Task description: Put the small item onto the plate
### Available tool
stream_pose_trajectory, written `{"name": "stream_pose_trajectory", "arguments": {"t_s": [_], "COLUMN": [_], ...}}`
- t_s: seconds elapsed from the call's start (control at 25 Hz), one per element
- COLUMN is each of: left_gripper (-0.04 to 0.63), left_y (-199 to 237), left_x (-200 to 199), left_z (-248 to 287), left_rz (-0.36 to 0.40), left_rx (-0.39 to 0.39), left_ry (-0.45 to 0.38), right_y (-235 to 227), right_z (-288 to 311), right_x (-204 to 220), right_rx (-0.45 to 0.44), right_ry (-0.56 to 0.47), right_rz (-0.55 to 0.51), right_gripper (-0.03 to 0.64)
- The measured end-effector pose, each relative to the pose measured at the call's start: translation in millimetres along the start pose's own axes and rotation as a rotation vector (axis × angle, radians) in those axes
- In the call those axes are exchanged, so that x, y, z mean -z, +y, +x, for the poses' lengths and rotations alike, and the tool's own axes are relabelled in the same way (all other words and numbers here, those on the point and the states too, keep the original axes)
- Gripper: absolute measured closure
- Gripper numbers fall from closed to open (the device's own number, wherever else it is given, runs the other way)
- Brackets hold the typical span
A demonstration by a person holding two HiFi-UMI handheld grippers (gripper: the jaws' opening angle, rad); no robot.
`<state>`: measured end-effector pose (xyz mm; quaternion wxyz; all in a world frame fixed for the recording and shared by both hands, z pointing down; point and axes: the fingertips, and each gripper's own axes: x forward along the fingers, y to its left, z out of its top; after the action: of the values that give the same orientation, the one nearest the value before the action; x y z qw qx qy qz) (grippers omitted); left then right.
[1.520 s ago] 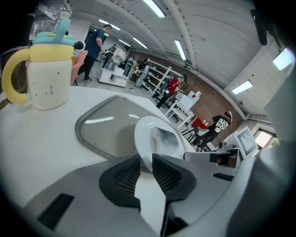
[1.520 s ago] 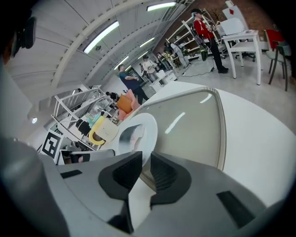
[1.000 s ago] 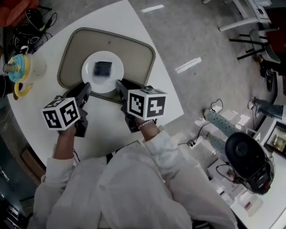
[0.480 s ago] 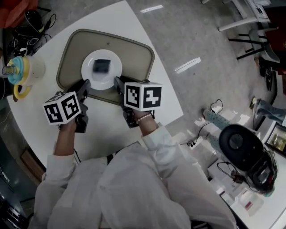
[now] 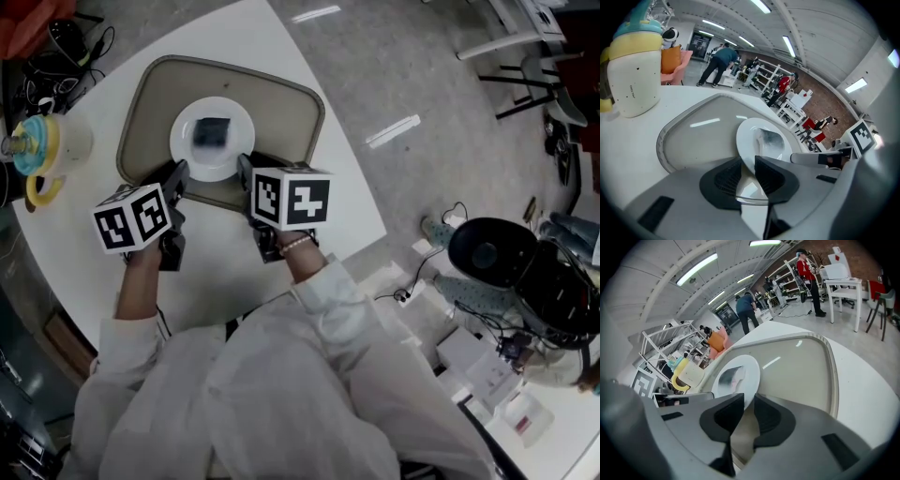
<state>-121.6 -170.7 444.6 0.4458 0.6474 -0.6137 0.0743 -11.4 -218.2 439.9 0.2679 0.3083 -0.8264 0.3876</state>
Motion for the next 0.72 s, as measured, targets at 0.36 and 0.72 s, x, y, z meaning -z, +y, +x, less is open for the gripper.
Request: {"name": "stream_pose_trajectory", "arguments": {"t_s": [0.36,0.72], "left_gripper": [0.511,0.503], "left_y": [7,34], "left_x": [-1,36], "left_z": [-9,-50], "left_rz": [0.015,0.017], "left_rx": [-0.004,0.025], "left_ry": [-0.01,-0.049], "right_y": [3,16], "right_z": [1,-5], "right_x": [2,46], "right_rx": [-0.002,0.066], "right_ry": [-0.022,-0.061], "right_rz": [-0.013,-0.059], "right_gripper": [0.551,0.55]}}
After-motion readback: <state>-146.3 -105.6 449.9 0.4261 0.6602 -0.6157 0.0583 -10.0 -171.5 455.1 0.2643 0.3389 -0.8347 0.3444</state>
